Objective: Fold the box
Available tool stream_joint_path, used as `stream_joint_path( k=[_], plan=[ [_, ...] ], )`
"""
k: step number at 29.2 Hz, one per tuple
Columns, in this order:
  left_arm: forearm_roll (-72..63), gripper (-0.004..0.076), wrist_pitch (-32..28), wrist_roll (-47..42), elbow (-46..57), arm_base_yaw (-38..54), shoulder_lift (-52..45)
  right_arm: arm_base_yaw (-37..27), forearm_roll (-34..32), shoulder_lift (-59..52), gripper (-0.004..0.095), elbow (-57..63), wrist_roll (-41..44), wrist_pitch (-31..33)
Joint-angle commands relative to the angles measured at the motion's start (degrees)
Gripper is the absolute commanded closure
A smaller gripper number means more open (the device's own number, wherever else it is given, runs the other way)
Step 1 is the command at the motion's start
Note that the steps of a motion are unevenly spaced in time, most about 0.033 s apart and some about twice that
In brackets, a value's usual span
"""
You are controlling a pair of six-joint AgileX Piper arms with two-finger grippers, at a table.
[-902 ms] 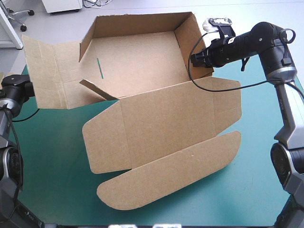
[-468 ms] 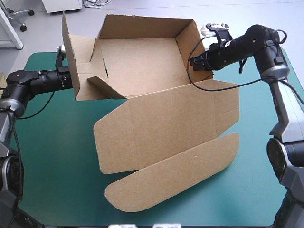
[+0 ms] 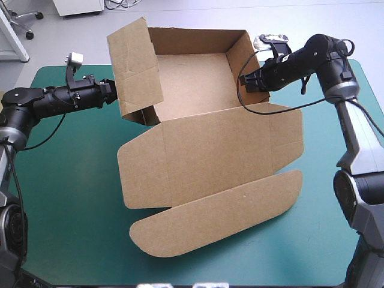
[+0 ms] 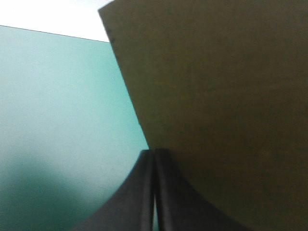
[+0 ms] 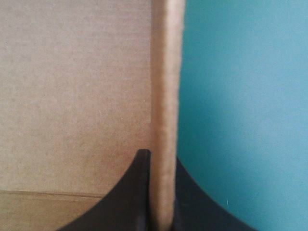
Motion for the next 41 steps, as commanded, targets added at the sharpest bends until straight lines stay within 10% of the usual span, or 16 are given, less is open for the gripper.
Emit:
stream_joint_path(
  k=[1,16,27,41],
  plan=[
    [-6.1,0.0738,5.8,-0.4,-1.7,-0.4,-2.9,0.0,2.3,-3.2,0.0940,-1.7,0.1,-2.0],
    [-6.3,0.0722,5.8,-1.6,-1.7,-3.0,-3.0,0.0,2.3,-3.2,0.0939,-1.7,0.1,-0.9],
    [-6.1,0.0255,5.7,-7.1,-1.8,-3.0,-4.3,0.0,2.2,-3.2,0.0939,-1.7,0.1,-0.5],
    [1.6,0.0213,3.7,-13.9,-8.9,-4.3,-4.5,2.9,-2.1,-3.2,0.0938,-1.7,1.3,-1.0]
  ],
)
